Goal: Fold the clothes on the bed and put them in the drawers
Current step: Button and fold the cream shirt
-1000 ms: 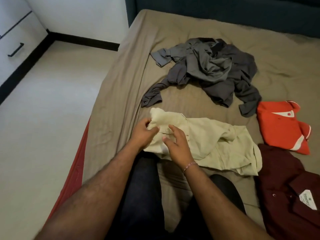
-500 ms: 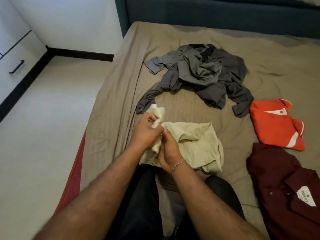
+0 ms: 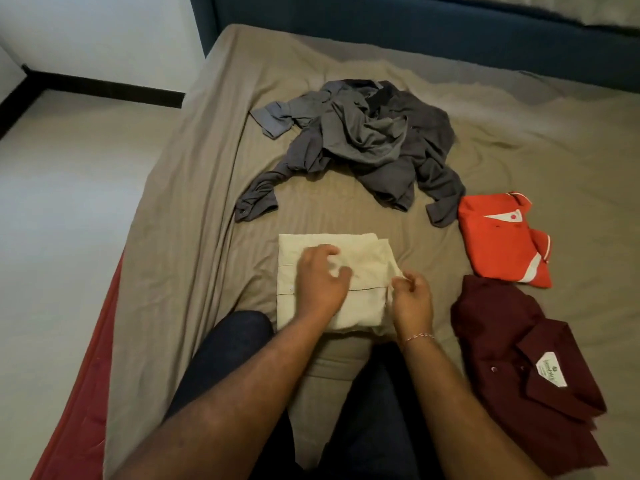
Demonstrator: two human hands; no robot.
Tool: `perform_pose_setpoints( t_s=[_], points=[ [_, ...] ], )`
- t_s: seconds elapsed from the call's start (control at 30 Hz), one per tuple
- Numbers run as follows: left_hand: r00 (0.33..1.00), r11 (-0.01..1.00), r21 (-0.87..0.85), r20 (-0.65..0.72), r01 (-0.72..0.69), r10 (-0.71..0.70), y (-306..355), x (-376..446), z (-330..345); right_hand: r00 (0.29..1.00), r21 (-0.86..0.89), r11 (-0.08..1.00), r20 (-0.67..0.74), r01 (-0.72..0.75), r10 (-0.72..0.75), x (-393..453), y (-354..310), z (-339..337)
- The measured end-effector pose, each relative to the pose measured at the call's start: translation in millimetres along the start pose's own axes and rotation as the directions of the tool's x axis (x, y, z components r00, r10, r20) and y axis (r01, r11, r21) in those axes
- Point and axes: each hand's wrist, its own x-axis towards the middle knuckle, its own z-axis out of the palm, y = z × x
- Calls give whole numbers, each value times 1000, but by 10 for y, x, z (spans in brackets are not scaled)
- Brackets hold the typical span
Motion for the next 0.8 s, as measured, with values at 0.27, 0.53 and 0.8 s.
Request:
perform_pose_setpoints(
  t_s=[0.27, 0.53, 0.8],
  points=[
    [863, 779, -372, 191, 505, -468, -525, 84, -422, 904, -241, 914, 362, 325, -227, -298, 16, 448],
    [873, 942, -114, 353, -316, 335, 623, -30, -491, 834, 667, 596, 552, -447, 8, -236, -497, 307],
    [596, 414, 430, 538, -802, 596, 343, -239, -434, 802, 722, 402, 594, -562, 54, -39, -38, -49]
  ],
)
